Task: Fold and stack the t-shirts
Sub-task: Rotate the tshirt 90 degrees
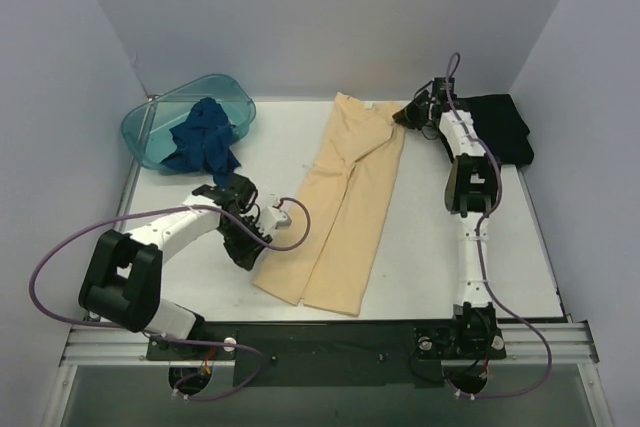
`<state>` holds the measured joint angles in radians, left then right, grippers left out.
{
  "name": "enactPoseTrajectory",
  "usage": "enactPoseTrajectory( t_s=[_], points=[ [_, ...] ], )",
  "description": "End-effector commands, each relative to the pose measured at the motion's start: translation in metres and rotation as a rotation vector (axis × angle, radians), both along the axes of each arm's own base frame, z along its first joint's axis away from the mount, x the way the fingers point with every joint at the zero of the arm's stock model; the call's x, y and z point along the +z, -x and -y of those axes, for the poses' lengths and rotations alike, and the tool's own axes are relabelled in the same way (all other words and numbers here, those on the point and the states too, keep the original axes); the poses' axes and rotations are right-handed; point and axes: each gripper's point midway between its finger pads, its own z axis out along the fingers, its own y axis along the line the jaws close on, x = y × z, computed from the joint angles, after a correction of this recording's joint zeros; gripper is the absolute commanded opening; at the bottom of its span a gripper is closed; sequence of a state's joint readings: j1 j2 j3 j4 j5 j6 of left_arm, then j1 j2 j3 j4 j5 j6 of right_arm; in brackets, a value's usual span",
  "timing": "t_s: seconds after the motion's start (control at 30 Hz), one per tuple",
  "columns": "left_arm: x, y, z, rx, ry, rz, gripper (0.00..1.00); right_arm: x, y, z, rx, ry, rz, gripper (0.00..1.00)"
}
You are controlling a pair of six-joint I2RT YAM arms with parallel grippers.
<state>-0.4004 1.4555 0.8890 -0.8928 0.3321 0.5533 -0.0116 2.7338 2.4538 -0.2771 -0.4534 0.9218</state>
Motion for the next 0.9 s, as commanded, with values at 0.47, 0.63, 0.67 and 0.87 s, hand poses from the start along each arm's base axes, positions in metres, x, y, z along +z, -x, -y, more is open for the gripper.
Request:
enactPoseTrajectory(
  t_s=[0.47,0.63,0.67,0.87],
  points=[
    [0.001,0.077,0.124,-0.556,0.137,0.014,0.37,0.134,0.298,-0.004,0.370,0.379,-0.093,0.46],
    [0.041,0.094,0.134,-0.596,0.210,-0.002,0.44,0.091,0.420,0.002,0.361,0.363,-0.224,0.46],
    [0.045,0.100,0.123,-0.623,0.188,-0.019,0.46,0.073,0.443,0.000,0.356,0.345,-0.278,0.47],
    [0.051,0.102,0.031,-0.832,-0.005,0.013,0.50,0.028,0.519,-0.029,0.390,0.258,-0.344,0.48]
  ],
)
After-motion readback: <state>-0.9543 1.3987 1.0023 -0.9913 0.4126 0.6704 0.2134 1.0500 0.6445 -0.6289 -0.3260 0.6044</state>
